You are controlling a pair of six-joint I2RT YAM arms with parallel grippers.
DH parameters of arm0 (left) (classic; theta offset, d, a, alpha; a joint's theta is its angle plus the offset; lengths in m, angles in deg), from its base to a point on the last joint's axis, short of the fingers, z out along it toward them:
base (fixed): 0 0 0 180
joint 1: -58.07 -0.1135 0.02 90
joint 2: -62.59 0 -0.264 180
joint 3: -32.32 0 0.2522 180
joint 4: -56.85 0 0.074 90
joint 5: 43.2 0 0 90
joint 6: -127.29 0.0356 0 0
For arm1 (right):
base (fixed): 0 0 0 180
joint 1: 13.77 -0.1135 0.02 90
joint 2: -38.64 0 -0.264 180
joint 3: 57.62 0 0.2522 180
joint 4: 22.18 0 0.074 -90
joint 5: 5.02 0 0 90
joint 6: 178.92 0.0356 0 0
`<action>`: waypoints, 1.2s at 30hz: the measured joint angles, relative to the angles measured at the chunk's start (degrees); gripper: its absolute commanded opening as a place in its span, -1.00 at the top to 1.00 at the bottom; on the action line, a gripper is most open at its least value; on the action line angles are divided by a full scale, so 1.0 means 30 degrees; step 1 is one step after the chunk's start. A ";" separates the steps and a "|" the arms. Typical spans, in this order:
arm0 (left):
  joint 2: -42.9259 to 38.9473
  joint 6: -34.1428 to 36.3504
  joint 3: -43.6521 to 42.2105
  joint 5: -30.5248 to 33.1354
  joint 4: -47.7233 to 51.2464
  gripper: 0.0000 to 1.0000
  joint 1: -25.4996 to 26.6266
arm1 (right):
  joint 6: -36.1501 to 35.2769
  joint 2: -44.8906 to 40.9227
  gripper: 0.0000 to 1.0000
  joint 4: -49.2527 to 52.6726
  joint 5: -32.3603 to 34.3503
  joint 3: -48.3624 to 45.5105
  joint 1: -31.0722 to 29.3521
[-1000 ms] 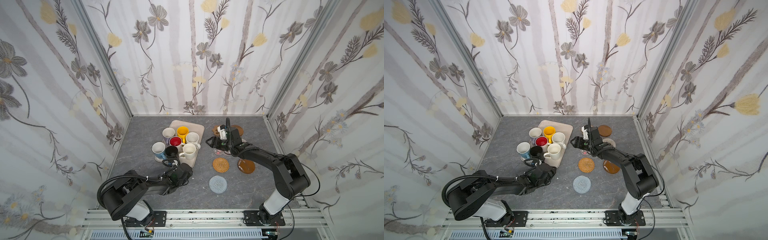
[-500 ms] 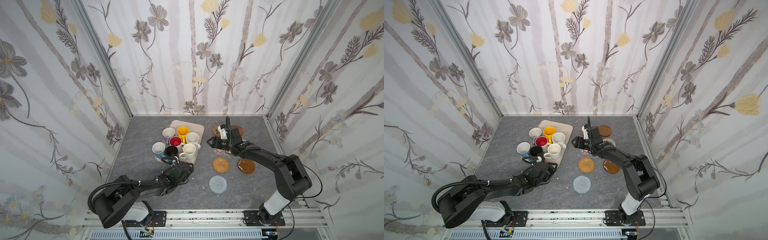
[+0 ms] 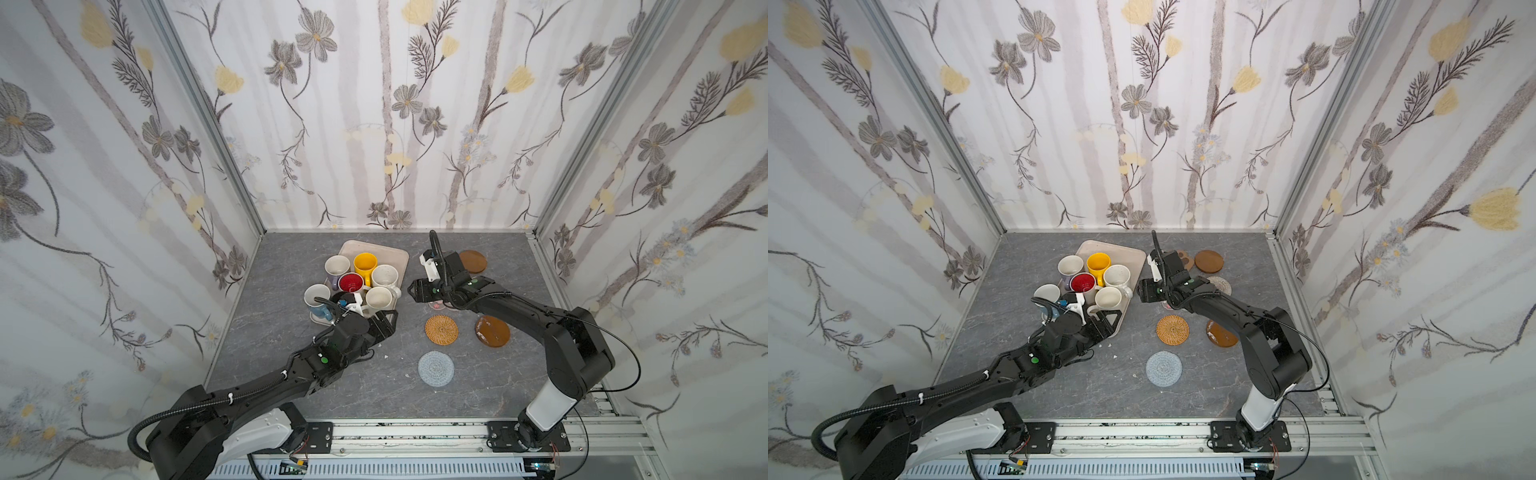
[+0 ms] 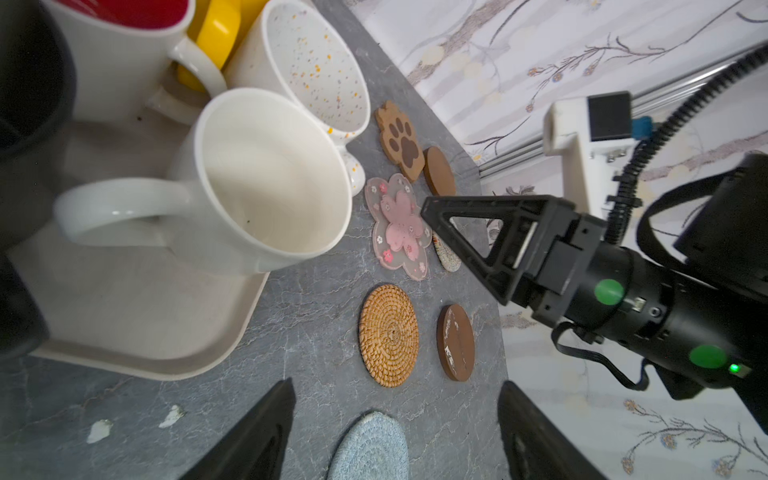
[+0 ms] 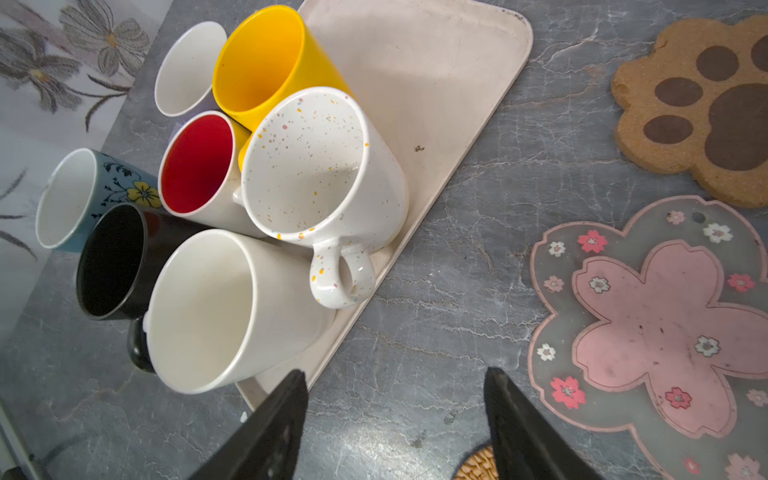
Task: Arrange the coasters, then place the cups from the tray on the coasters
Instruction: 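Grasp the white speckled mug rim with the right gripper while the left reaches over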
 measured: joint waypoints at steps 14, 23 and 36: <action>-0.2732 0.5340 0.3810 0.0357 0.7497 -1.00 -0.1268 | -0.2098 0.3570 -0.41 0.2783 0.1399 0.3242 -0.1093; -0.3096 0.7038 0.4583 -0.0131 0.9777 -1.00 -0.3198 | -0.2492 0.5748 -0.40 0.3410 0.1494 0.5122 -0.1457; -0.2856 0.8757 0.5399 -0.1027 1.1140 -1.00 -0.5311 | -0.2725 0.7643 -0.31 0.4932 0.1647 0.8721 -0.2055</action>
